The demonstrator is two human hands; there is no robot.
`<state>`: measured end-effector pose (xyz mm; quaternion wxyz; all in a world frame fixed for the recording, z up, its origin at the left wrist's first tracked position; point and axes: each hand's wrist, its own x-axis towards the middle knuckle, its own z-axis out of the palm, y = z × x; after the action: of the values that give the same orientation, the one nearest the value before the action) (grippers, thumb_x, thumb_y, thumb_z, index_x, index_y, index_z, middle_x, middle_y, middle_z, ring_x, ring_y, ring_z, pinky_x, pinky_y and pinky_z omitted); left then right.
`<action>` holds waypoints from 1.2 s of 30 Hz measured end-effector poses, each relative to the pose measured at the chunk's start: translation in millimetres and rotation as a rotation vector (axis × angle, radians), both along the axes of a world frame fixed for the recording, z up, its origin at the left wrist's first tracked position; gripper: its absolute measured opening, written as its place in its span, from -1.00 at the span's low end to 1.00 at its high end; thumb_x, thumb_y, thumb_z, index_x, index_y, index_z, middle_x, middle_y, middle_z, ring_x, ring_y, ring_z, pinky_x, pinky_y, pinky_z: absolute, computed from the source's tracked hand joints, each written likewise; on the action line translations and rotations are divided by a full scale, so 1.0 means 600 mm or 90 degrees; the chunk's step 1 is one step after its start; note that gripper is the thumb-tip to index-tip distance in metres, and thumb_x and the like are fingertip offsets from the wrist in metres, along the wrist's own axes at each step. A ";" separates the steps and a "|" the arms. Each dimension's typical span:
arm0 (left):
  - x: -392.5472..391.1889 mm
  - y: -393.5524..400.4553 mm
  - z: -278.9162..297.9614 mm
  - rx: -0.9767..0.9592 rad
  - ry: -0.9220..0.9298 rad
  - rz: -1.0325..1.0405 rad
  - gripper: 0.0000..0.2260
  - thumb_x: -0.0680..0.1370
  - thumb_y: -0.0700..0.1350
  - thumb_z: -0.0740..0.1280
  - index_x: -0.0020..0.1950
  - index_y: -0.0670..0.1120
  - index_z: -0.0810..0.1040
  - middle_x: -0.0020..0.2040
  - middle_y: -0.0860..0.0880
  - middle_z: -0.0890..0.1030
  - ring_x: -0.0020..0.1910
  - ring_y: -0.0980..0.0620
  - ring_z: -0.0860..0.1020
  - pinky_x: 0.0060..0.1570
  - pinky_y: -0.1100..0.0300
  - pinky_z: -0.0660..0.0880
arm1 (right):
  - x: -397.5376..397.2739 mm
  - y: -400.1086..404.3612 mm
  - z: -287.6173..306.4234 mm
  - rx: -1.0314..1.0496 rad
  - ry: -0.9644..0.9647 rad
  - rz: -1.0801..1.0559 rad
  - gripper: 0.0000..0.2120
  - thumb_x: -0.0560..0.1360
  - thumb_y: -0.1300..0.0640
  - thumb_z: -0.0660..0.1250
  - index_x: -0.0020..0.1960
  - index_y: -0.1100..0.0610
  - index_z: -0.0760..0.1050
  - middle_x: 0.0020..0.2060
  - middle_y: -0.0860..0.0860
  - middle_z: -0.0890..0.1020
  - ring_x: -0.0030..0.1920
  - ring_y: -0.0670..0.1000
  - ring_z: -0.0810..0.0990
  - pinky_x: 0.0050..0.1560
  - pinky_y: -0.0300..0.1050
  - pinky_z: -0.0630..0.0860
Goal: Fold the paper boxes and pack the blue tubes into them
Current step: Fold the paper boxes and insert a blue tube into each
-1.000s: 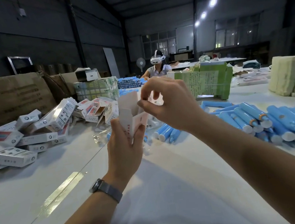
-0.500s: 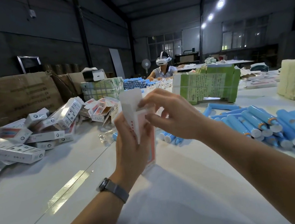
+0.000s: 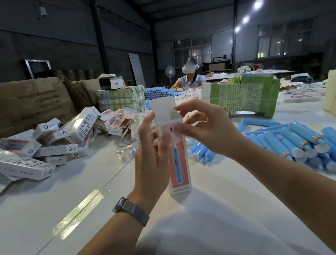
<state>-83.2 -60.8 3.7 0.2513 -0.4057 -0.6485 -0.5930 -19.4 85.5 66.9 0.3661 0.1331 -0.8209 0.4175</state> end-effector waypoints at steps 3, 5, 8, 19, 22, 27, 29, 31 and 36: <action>-0.003 0.000 -0.001 -0.010 0.019 0.014 -0.81 0.66 0.03 0.10 0.28 0.17 0.26 -0.01 0.10 0.61 -0.13 0.18 0.68 -0.21 0.26 0.64 | -0.001 0.006 -0.003 0.015 -0.007 -0.003 -0.69 0.43 0.09 0.51 0.15 -0.03 0.57 -0.03 -0.07 0.62 -0.17 -0.02 0.65 -0.10 0.00 0.65; -0.004 -0.002 -0.001 -0.015 0.029 0.010 -0.85 0.66 0.03 0.08 0.22 0.12 0.30 -0.05 0.09 0.61 -0.15 0.18 0.67 -0.25 0.30 0.62 | -0.002 0.008 -0.003 0.021 -0.006 0.000 -0.69 0.42 0.09 0.51 0.14 -0.03 0.58 -0.02 -0.05 0.63 -0.16 -0.01 0.65 -0.11 -0.03 0.65; -0.003 -0.003 0.001 -0.016 0.031 -0.001 -0.87 0.66 0.02 0.09 0.20 0.15 0.29 -0.05 0.09 0.62 -0.15 0.18 0.67 -0.27 0.31 0.61 | -0.002 0.010 -0.003 0.021 -0.005 0.007 -0.71 0.43 0.10 0.50 0.13 -0.05 0.57 0.00 -0.04 0.65 -0.16 -0.01 0.65 -0.12 -0.09 0.65; -0.008 0.000 0.002 -0.022 0.036 -0.005 -0.85 0.67 0.02 0.12 0.23 0.20 0.27 0.01 0.21 0.59 -0.14 0.27 0.65 -0.26 0.41 0.55 | 0.004 0.015 0.005 0.064 0.014 0.039 -0.80 0.42 0.23 0.51 -0.04 0.00 0.61 0.13 -0.09 0.61 0.12 -0.07 0.60 -0.02 -0.02 0.63; -0.008 -0.002 0.003 -0.024 0.021 -0.032 -0.85 0.67 0.02 0.11 0.23 0.19 0.26 0.00 0.18 0.61 -0.14 0.20 0.67 -0.25 0.34 0.59 | 0.003 0.012 0.005 0.017 0.031 0.056 -0.67 0.36 0.25 0.56 -0.03 -0.04 0.50 0.03 -0.07 0.64 0.04 -0.05 0.62 -0.08 -0.09 0.59; -0.002 -0.002 0.007 -0.005 -0.019 -0.103 -0.82 0.70 0.02 0.09 0.28 0.15 0.15 0.03 0.08 0.63 -0.08 0.08 0.68 -0.15 0.17 0.65 | 0.004 0.013 0.006 0.010 0.052 0.077 -0.49 0.35 0.24 0.57 0.17 -0.04 0.43 -0.06 -0.05 0.61 -0.07 0.03 0.58 -0.14 -0.09 0.52; 0.000 -0.002 0.007 -0.008 -0.025 -0.121 -0.75 0.68 0.05 0.09 0.31 0.21 0.10 0.02 -0.02 0.64 -0.07 0.04 0.68 -0.11 0.12 0.65 | 0.005 0.015 0.008 0.045 0.047 0.052 -0.53 0.37 0.25 0.56 0.18 -0.04 0.50 -0.08 -0.03 0.62 -0.10 0.04 0.57 -0.14 -0.05 0.53; 0.000 -0.002 0.006 -0.012 -0.029 -0.117 -0.70 0.67 0.07 0.08 0.35 0.28 0.07 0.01 -0.10 0.64 -0.08 0.02 0.67 -0.10 0.12 0.66 | 0.005 0.017 0.010 0.089 0.038 0.033 -0.69 0.39 0.25 0.54 0.06 0.00 0.60 -0.07 -0.03 0.63 -0.09 0.01 0.57 -0.12 0.01 0.55; -0.002 -0.004 0.008 -0.033 0.008 -0.094 -0.78 0.68 0.01 0.09 0.32 0.23 0.21 -0.05 -0.08 0.64 -0.14 0.05 0.68 -0.16 0.12 0.67 | 0.007 0.017 0.012 0.139 0.039 0.013 -0.82 0.43 0.22 0.51 -0.02 0.02 0.64 -0.05 -0.01 0.64 -0.03 0.02 0.60 -0.08 0.12 0.56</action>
<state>-84.6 -63.4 8.5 0.1999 -0.4626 -0.6304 -0.5904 -15.3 95.6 74.1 0.3700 0.1932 -0.8485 0.3252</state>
